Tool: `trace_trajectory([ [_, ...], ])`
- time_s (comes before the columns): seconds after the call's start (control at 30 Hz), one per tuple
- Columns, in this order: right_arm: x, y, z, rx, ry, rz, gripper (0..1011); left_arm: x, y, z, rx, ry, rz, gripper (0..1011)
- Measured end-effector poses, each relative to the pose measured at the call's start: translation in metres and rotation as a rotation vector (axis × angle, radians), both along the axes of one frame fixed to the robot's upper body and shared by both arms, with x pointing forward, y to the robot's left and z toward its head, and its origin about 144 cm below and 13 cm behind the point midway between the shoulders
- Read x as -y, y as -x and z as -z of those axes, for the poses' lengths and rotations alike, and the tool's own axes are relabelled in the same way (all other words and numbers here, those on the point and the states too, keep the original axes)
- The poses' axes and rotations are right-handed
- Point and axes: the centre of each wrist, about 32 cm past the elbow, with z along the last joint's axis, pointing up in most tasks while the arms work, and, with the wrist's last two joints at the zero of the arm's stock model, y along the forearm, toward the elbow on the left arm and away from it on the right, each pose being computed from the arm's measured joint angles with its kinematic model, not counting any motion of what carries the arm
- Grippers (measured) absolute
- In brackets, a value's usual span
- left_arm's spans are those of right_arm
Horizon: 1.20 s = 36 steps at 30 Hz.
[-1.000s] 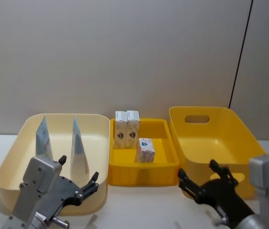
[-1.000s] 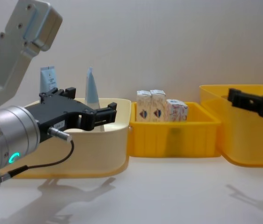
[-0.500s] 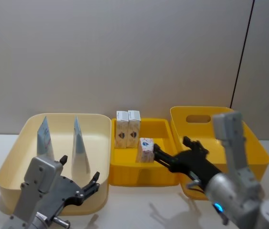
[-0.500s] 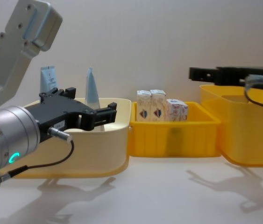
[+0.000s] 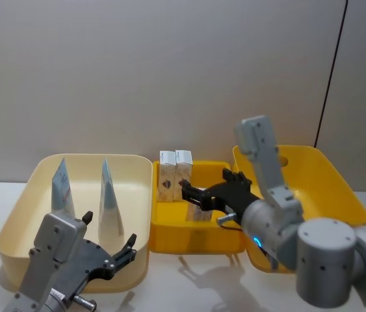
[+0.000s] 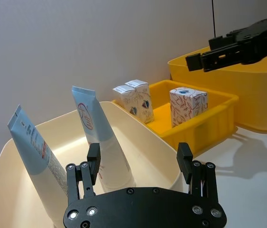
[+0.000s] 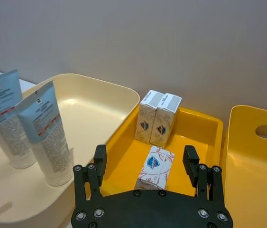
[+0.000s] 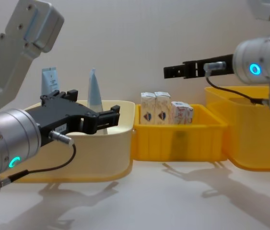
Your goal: Bimanual collaborative sorting of washing and personal care products
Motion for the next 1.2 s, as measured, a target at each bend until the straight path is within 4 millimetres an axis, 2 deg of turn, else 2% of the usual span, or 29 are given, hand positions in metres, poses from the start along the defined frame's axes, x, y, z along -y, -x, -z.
trace_trajectory([
  [0.27,-0.014,-0.014,-0.01,-0.038,0.038,0.067,1001,0.0,0.0,0.0,0.0,0.0,0.0,1003],
  [0.57,-0.016,-0.024,-0.017,-0.112,0.001,0.126,1001,0.0,0.0,0.0,0.0,0.0,0.0,1003],
  [1.2,-0.02,-0.04,-0.01,-0.281,-0.084,0.139,1001,0.0,0.0,0.0,0.0,0.0,0.0,1003],
])
